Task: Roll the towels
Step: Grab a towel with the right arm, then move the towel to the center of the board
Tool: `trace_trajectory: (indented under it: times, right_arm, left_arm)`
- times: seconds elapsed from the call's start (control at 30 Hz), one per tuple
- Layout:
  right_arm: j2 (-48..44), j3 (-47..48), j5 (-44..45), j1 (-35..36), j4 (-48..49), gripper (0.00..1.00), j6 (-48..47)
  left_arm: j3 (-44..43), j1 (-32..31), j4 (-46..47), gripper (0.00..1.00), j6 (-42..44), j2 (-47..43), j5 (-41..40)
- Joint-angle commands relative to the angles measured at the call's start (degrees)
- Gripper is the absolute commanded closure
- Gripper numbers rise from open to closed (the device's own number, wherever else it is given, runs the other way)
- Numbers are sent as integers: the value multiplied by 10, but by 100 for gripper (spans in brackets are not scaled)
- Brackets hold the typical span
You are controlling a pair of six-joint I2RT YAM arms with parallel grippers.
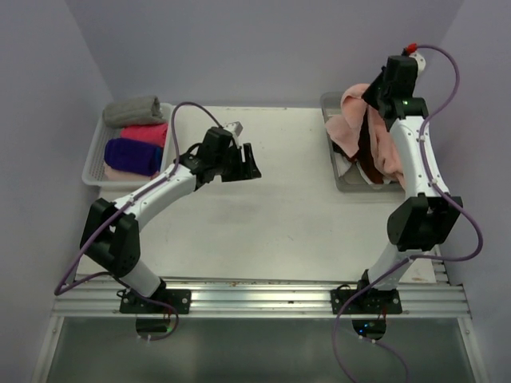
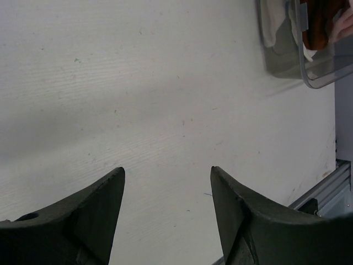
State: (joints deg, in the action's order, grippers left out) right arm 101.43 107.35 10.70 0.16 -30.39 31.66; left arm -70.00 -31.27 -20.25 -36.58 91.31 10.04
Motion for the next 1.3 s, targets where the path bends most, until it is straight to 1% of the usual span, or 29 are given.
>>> trace_trajectory:
  times: [0.0, 0.1, 0.17, 0.2, 0.27, 0.3, 0.33, 0.37, 0.43, 0.53, 0.57, 0.63, 0.7, 0.73, 0.77, 0.83, 0.87, 0.9, 0.93, 0.97, 1.0, 1.03, 1.07, 1.1, 1.13, 1.17, 1.2, 1.23, 1.27]
  right_arm:
    - [-14, 0, -26, 1, 15, 100, -20]
    - [-34, 9, -86, 1, 22, 100, -29]
    - [-48, 24, -83, 16, 5, 100, -50]
    - [-62, 49, -71, 45, -10, 100, -74]
    - [-83, 53, -58, 76, -27, 100, -95]
    - [-96, 42, -51, 108, -27, 100, -106]
    - [-122, 32, -50, 124, -17, 100, -109]
    - [-133, 23, -50, 139, -12, 100, -113]
    - [-157, 0, -45, 183, -1, 100, -115]
    - [-169, -18, -52, 236, 8, 100, -114]
    - [-173, -27, -54, 259, 9, 100, -110]
    - [-175, -43, -70, 283, 27, 100, -102]
    - [-168, -71, -68, 315, 38, 99, -93]
    - [-161, -82, -80, 324, 41, 96, -87]
    - [-143, -99, -88, 331, 41, 91, -84]
    - [-117, -115, -105, 345, 44, 62, -65]
    - [-105, -121, -137, 345, 43, 48, -64]
    - [-76, -116, -140, 345, 32, 33, -65]
    - [-66, -112, -132, 345, -9, 29, -70]
    - [-64, -121, -109, 344, -22, 27, -73]
    - [-81, -138, -83, 338, -28, 23, -83]
    - [-100, -161, -67, 332, -20, 21, -85]
    - [-119, -222, -60, 305, -11, 21, -85]
    - [-138, -254, -68, 284, -4, 21, -78]
    - [-175, -284, -78, 261, 2, 24, -72]
    - [-188, -340, -86, 209, 1, 25, -61]
    - [-204, -366, -90, 187, -3, 28, -57]
    - [-226, -391, -88, 168, -5, 31, -55]
    - [-235, -433, -87, 144, -5, 32, -54]
  left_arm:
    - [-25, -1, 7, 33, 19, 4, -4]
    - [-36, 0, -1, 33, 23, 11, -5]
    - [-51, 2, -15, 31, 27, 17, -11]
    - [-57, 5, -19, 30, 27, 17, -10]
    - [-66, 23, -24, 26, 26, 15, 3]
    - [-67, 32, -23, 25, 25, 12, 8]
    - [-68, 41, -23, 25, 26, 10, 12]
    - [-73, 61, -24, 25, 26, 7, 16]
    - [-78, 81, -35, 25, 33, -1, 20]
    - [-90, 115, -53, 24, 43, -17, 4]
    - [-97, 127, -58, 21, 46, -25, -6]
    - [-103, 139, -72, 18, 50, -32, -20]
    - [-111, 154, -84, 17, 51, -41, -34]
    - [-113, 160, -87, 16, 51, -43, -40]
    - [-114, 170, -89, 14, 50, -49, -47]
    - [-116, 181, -97, 14, 48, -51, -52]
    - [-117, 189, -99, 13, 48, -52, -53]
    - [-117, 191, -103, 13, 52, -52, -55]
    - [-119, 192, -109, 13, 56, -51, -58]
    - [-121, 191, -113, 13, 62, -48, -50]
    - [-118, 191, -120, 12, 72, -47, -42]
    - [-110, 187, -126, 12, 77, -46, -42]
    - [-103, 171, -131, 12, 82, -46, -56]
    - [-95, 159, -141, 12, 86, -45, -66]
    - [-85, 144, -145, 12, 87, -45, -74]
    - [-56, 116, -144, 9, 83, -42, -73]
    - [-38, 103, -132, 9, 70, -40, -64]
    - [0, 90, -121, 8, 60, -38, -52]
    - [20, 64, -110, 8, 51, -28, -33]
